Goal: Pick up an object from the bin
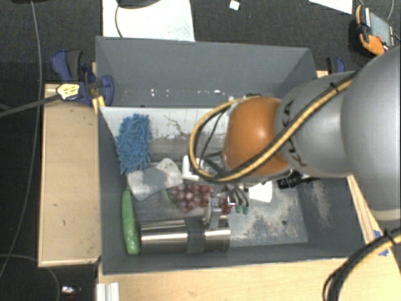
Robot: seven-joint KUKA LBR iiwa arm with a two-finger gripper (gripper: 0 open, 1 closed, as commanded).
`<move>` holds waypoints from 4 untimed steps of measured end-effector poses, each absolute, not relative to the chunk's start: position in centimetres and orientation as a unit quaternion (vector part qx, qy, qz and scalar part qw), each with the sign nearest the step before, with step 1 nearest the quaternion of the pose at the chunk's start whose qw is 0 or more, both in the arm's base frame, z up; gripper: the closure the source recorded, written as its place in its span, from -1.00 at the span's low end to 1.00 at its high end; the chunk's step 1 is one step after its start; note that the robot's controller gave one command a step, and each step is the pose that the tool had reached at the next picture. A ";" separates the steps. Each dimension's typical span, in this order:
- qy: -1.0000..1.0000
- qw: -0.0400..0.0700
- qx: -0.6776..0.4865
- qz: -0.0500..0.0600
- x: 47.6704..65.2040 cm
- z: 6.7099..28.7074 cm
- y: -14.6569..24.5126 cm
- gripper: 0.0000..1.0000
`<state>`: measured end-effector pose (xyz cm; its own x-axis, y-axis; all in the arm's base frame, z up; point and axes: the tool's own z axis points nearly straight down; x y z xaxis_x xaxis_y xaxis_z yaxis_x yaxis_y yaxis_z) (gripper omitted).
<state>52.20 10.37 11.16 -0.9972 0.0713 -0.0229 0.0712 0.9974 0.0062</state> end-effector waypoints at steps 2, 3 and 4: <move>0.999 0.017 0.038 0.004 52.0 11.4 10.2 -1.00; 0.999 0.023 -0.026 0.004 54.6 8.3 8.4 -1.00; 0.998 0.025 0.048 0.007 52.0 9.6 11.0 -1.00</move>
Offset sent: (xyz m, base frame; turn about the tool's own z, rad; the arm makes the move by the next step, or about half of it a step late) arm -0.0050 -0.0017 0.0000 0.0044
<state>52.00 10.98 9.60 -0.9941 0.0964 -0.0498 0.0957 0.9953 0.0159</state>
